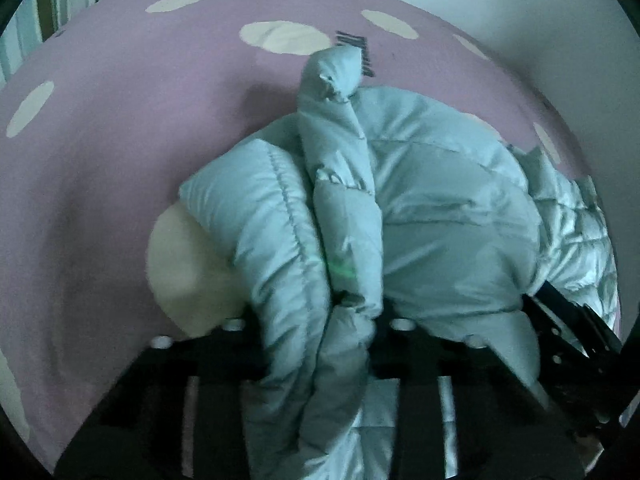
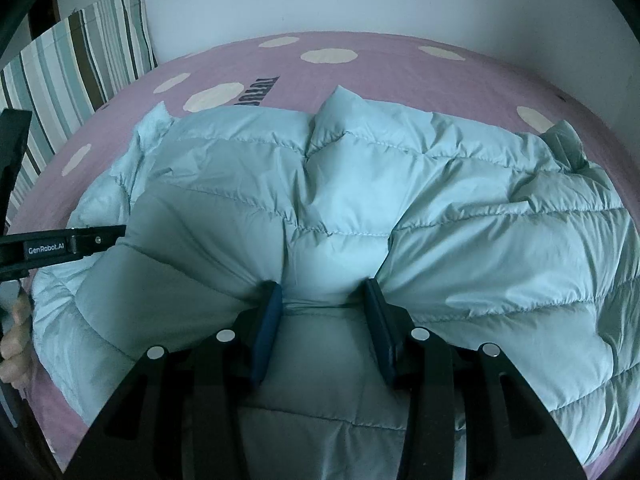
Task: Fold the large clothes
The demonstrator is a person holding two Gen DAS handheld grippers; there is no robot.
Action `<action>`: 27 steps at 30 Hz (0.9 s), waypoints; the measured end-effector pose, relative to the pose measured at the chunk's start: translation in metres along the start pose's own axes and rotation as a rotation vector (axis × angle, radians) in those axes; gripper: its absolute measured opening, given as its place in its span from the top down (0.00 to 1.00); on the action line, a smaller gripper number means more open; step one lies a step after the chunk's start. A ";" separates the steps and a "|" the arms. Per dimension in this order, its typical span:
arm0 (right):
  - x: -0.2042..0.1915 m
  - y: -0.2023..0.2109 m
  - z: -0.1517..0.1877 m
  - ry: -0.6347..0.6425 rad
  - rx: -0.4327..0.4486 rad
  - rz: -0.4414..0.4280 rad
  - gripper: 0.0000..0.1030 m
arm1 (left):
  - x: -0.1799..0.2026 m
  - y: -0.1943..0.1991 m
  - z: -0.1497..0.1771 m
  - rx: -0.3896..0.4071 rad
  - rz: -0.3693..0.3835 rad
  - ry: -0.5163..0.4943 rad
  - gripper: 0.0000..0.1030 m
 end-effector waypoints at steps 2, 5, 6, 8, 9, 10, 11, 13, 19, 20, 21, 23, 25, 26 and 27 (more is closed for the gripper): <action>0.000 0.000 0.000 -0.001 0.000 0.000 0.58 | 0.006 0.006 -0.001 0.017 -0.010 -0.010 0.82; -0.001 -0.001 0.000 0.004 0.001 0.008 0.58 | 0.014 0.019 0.000 0.044 -0.009 -0.013 0.86; 0.000 -0.001 0.000 0.004 0.001 0.009 0.58 | 0.017 0.025 0.000 0.056 -0.008 -0.015 0.86; -0.001 -0.002 0.000 0.006 0.001 0.012 0.58 | 0.023 0.039 -0.001 0.084 0.000 -0.018 0.87; -0.002 -0.002 0.000 0.006 0.002 0.013 0.58 | 0.025 0.044 -0.001 0.092 0.004 -0.017 0.87; -0.002 -0.002 0.000 0.006 0.001 0.014 0.58 | 0.029 0.052 -0.001 0.103 0.013 -0.013 0.87; -0.002 -0.002 -0.001 0.006 0.001 0.014 0.58 | 0.032 0.057 -0.001 0.111 0.017 -0.011 0.87; -0.004 -0.001 -0.001 0.006 0.002 0.015 0.58 | 0.042 0.069 -0.001 0.131 0.029 -0.008 0.88; 0.002 0.015 -0.003 0.006 0.027 -0.017 0.58 | 0.075 0.094 -0.004 0.190 0.027 -0.016 0.88; 0.006 0.020 -0.003 -0.005 0.033 -0.024 0.58 | 0.080 0.097 -0.005 0.196 0.028 -0.017 0.88; 0.010 0.027 -0.004 -0.017 0.045 -0.026 0.58 | 0.087 0.100 -0.005 0.201 0.037 -0.017 0.88; 0.023 0.039 -0.005 -0.035 0.066 -0.013 0.58 | 0.096 0.103 -0.006 0.208 0.041 -0.031 0.88; 0.037 0.047 -0.003 -0.057 0.079 -0.002 0.58 | 0.109 0.104 -0.008 0.218 0.030 -0.046 0.88; 0.048 0.053 -0.002 -0.078 0.085 0.004 0.58 | 0.116 0.104 -0.008 0.221 0.023 -0.055 0.88; 0.060 0.058 0.000 -0.099 0.092 0.008 0.58 | 0.123 0.103 -0.009 0.222 0.021 -0.059 0.88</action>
Point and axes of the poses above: each gripper's, at about its wrist camera, not at the fingertips, and y roughly against the way its jaws point, x to its right, z to its underside, the point moved 3 cm from there along -y, roughly the way its jaws point, and after that the axes turned 7 degrees about -x, right-handed, at the moved point
